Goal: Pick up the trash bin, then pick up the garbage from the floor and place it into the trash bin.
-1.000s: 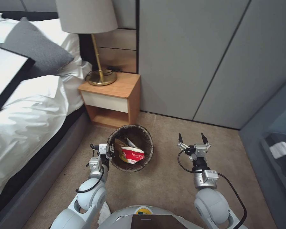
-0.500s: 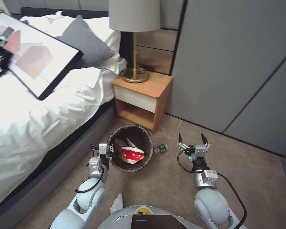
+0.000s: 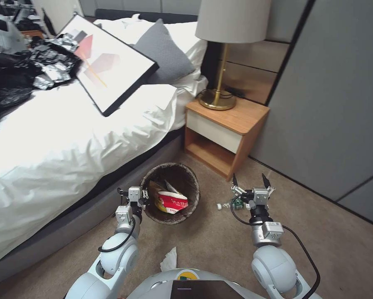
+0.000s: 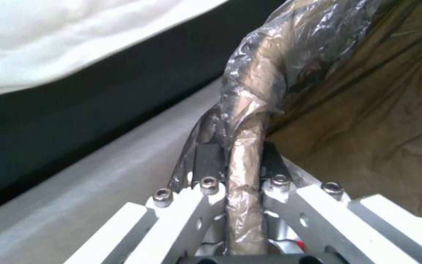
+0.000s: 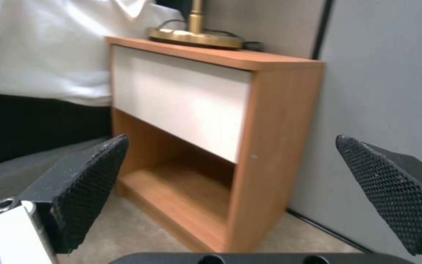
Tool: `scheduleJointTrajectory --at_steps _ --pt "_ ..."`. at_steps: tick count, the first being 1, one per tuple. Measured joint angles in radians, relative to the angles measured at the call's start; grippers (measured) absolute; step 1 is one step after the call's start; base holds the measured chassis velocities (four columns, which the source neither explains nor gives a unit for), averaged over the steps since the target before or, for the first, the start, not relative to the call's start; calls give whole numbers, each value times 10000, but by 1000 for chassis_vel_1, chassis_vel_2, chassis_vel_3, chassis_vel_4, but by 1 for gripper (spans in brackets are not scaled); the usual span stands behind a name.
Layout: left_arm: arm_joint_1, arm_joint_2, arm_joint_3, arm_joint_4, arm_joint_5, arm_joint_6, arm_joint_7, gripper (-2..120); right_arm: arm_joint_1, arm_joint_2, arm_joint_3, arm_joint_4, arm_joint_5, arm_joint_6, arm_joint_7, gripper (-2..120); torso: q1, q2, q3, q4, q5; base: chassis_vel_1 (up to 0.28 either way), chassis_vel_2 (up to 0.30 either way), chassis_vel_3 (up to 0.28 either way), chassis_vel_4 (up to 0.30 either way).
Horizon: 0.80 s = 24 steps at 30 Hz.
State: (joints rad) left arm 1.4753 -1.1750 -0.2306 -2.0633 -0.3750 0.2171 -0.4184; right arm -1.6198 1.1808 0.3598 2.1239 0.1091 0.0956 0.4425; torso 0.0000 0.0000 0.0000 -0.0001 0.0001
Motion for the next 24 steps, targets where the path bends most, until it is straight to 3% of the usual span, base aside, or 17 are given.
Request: scheduleJointTrajectory --at_steps 24 --pt "-78 -19 46 101 59 -24 31 2 36 -216 363 -247 317 -725 581 100 0 0 0 2 -1 22 21 18 20"
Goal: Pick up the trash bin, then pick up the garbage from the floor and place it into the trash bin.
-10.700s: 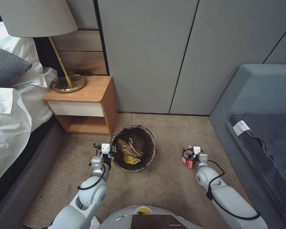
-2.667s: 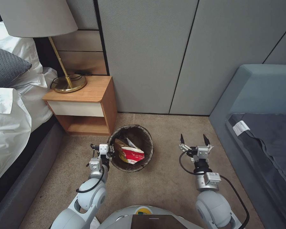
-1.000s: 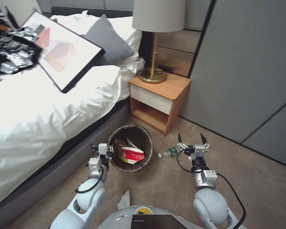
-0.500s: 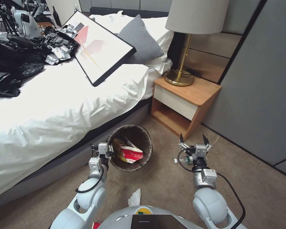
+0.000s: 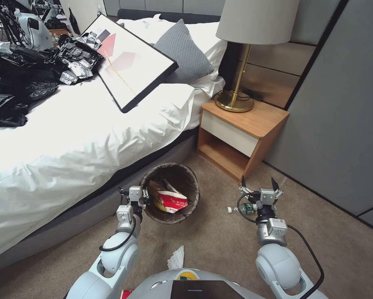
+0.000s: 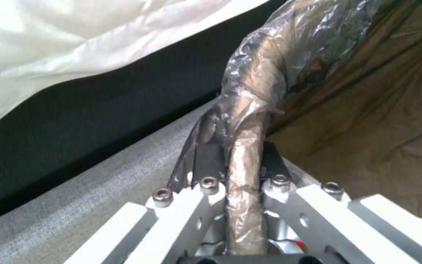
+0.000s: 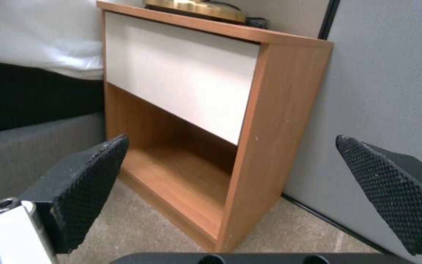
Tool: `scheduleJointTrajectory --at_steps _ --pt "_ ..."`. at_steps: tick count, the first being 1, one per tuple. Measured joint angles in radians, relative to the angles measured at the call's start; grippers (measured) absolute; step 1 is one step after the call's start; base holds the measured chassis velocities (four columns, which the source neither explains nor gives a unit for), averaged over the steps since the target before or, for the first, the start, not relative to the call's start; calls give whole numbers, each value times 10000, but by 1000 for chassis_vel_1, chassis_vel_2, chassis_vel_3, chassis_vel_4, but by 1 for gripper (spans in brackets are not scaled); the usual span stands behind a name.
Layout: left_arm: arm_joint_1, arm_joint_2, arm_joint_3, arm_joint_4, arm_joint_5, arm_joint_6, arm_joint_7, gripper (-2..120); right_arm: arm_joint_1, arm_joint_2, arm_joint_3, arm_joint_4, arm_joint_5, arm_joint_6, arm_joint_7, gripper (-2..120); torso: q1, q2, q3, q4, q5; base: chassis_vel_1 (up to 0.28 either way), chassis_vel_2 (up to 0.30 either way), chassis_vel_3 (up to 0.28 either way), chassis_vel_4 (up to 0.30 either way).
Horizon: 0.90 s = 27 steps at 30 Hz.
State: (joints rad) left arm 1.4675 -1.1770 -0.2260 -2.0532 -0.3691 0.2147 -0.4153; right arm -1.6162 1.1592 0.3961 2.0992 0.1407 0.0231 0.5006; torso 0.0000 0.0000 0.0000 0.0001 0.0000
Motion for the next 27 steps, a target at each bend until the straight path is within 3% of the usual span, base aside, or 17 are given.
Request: scheduleJointTrajectory --at_steps 27 --pt "61 -4 24 -46 63 -15 6 2 21 128 -40 -31 15 145 56 100 0 0 0 0 1 -10 12 13 -8"
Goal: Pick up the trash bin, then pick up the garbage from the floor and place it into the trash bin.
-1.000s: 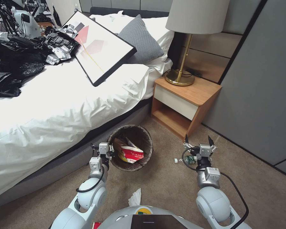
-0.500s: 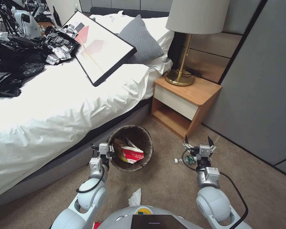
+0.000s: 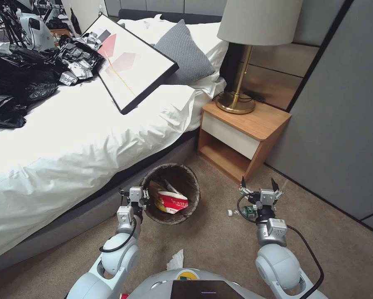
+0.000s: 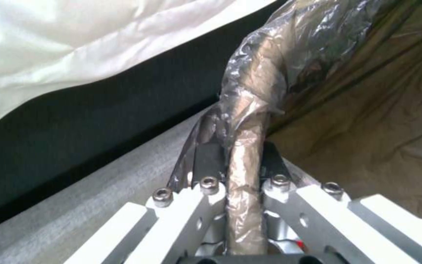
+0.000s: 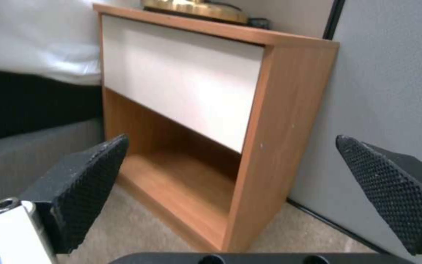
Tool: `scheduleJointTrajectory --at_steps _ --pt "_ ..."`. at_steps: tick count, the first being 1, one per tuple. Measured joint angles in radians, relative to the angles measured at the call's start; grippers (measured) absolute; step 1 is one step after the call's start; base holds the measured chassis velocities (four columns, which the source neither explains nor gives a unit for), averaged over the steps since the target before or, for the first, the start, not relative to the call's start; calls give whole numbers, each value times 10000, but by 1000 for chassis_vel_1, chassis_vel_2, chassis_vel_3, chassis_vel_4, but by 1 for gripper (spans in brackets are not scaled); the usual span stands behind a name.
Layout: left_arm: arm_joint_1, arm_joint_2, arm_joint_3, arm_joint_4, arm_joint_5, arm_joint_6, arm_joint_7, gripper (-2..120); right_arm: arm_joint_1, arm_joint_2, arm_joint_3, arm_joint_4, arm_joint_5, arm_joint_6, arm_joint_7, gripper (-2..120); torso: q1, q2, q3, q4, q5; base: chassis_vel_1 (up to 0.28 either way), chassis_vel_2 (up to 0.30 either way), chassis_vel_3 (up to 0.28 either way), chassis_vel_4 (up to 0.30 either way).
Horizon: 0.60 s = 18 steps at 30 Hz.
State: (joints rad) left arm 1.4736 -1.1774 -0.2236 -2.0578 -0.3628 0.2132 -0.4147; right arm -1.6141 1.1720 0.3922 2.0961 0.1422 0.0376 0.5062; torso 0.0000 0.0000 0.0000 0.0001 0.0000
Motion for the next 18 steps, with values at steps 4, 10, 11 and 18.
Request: scheduleJointTrajectory --at_steps 4,10,11,18 --pt "7 0 0 -8 2 -2 0 2 27 -34 -9 -74 -30 71 23 100 1 0 2 -3 0 -85 34 70 -56" --pt "-9 5 14 -8 0 -3 1 2 -7 -677 144 -92 269 51 -13 100 0 0 1 0 1 0 0 0 0" --pt "-9 5 14 -8 0 -3 1 2 -7 -677 144 -92 269 51 -13 100 0 0 1 0 1 0 0 0 0" --pt "68 68 -17 -14 -3 -44 27 2 89 -2488 514 -414 1688 -426 -245 100 0 0 1 1 1 0 0 0 0"
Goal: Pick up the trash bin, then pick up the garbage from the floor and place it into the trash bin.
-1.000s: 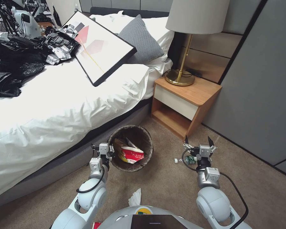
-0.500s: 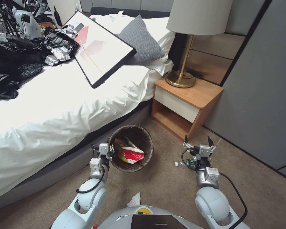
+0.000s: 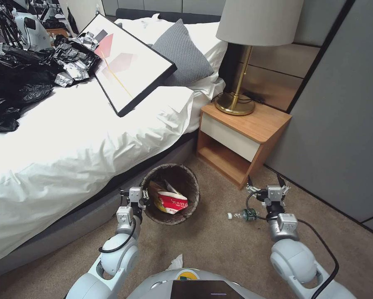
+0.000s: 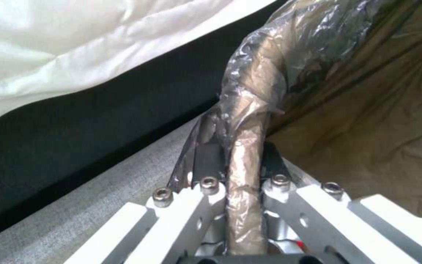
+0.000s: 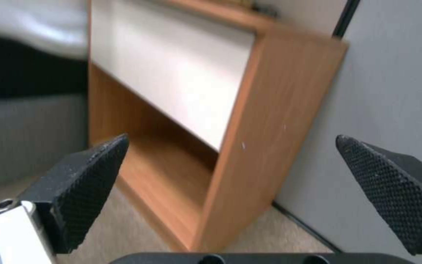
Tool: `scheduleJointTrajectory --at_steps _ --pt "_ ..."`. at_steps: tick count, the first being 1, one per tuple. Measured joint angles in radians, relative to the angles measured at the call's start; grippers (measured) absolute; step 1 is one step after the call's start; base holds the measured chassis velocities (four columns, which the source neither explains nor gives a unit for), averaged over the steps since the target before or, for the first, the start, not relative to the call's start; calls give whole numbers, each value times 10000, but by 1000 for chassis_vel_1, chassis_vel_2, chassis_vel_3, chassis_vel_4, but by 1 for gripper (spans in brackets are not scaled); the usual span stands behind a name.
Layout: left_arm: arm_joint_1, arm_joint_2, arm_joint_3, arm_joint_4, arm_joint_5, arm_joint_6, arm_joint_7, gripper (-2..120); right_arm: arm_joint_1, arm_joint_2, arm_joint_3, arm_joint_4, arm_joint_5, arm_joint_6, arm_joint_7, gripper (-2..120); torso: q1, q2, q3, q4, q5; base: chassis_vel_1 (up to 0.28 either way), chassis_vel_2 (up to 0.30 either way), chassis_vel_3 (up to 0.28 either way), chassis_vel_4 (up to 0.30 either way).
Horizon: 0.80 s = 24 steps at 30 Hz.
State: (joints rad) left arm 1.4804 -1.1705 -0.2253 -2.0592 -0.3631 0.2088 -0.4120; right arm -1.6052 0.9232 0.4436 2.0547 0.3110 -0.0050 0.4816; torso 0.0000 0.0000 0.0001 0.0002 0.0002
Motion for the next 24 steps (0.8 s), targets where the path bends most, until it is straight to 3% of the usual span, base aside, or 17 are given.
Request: scheduleJointTrajectory --at_steps 7,13,15,19,21,24 --pt "6 -48 104 76 73 -31 21 2 607 -1346 -79 -1290 1099 -114 -546 100 0 0 0 -2 1 0 0 0 0" --pt "14 -78 195 108 145 -42 24 2 1122 -2250 -398 -2263 1252 380 -1335 100 0 0 0 -2 2 0 0 0 0" --pt "14 -78 198 150 162 -56 30 2 1280 -2806 -600 -2823 1265 753 -2056 100 0 0 -1 -1 0 0 0 0 0" --pt "-21 -69 226 186 163 -60 31 2 1331 -3052 -673 -3090 1266 937 -2385 100 0 0 -1 0 0 0 0 0 0" --pt "-230 -21 453 331 147 -62 33 2 1356 -3637 -760 -3706 1293 1433 -3241 100 0 0 -1 -6 -3 0 0 0 0" --pt "-303 -10 546 390 133 -62 32 2 1482 -3929 -891 -4106 1397 1631 -3859 100 0 0 -1 -3 -1 0 0 0 0"
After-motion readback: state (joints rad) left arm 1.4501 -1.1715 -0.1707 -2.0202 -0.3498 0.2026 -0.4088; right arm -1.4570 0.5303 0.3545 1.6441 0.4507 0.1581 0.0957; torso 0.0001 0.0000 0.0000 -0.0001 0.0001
